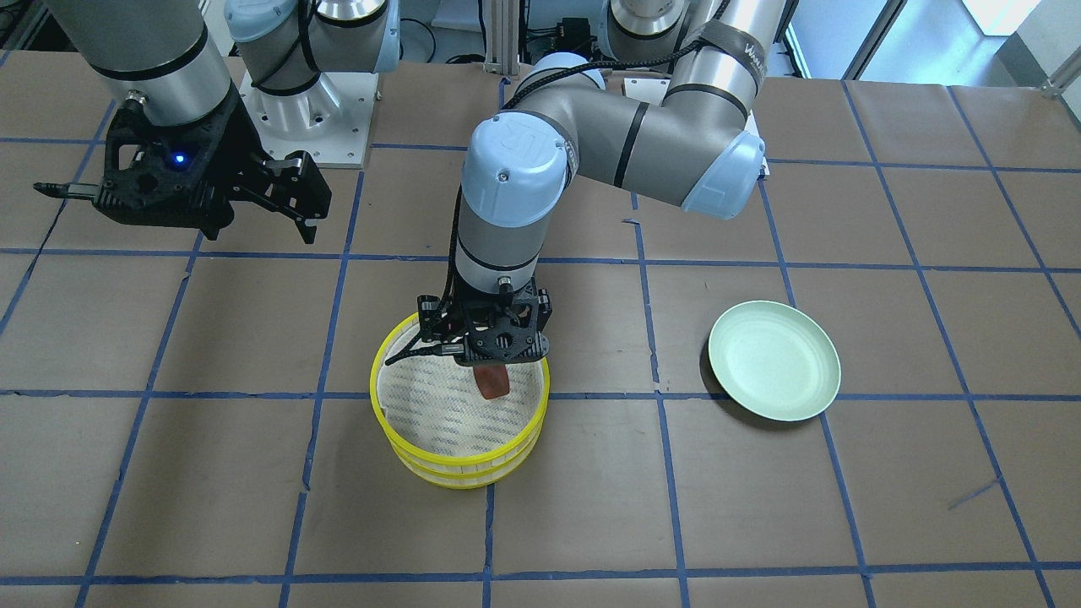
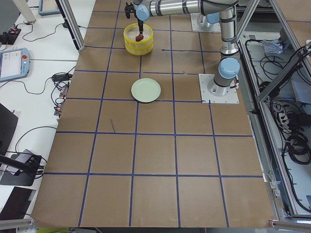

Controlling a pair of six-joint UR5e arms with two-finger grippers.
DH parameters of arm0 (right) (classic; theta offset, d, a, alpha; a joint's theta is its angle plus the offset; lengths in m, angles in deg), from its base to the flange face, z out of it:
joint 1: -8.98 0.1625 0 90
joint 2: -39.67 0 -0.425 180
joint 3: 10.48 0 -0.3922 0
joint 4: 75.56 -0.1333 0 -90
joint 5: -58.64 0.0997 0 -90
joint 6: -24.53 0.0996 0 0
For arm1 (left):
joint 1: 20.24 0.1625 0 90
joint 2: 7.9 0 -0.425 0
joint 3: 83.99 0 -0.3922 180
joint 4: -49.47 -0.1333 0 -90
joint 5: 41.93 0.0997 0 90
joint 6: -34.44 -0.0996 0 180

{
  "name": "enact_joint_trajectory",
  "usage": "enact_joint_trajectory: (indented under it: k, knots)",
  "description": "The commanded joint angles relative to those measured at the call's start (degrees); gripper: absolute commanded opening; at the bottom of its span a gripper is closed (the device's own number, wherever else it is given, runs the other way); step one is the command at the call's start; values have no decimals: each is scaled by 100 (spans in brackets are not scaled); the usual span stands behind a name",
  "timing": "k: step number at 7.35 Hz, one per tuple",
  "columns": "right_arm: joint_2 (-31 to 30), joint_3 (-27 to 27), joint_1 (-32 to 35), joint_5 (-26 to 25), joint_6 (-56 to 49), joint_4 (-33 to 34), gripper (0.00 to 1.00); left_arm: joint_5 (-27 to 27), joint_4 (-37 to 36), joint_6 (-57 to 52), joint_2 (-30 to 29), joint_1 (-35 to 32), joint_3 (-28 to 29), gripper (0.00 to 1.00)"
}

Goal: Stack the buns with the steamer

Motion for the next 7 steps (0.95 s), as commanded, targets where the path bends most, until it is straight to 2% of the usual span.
enact_joint_trajectory:
  k: [1,2,3,4,6,7]
  knots:
    - [-6,5,5,0,0,15,100,31,16,-189,76,18,10,81]
    - [-6,5,5,0,0,24,100,92,138,-669,233,183,-60,83]
    - [-6,14,5,0,0,15,100,553,592,-1431,591,768,-43,87]
    - [-6,5,5,0,0,15,100,610,1310,-2430,1134,1339,-43,88]
    - [-33,14,5,-9,9,-38,100,768,2357,-3010,2093,2028,-122,90]
    - [-42,-4,5,-9,9,-98,100,1178,2885,-3264,2446,2083,-157,90]
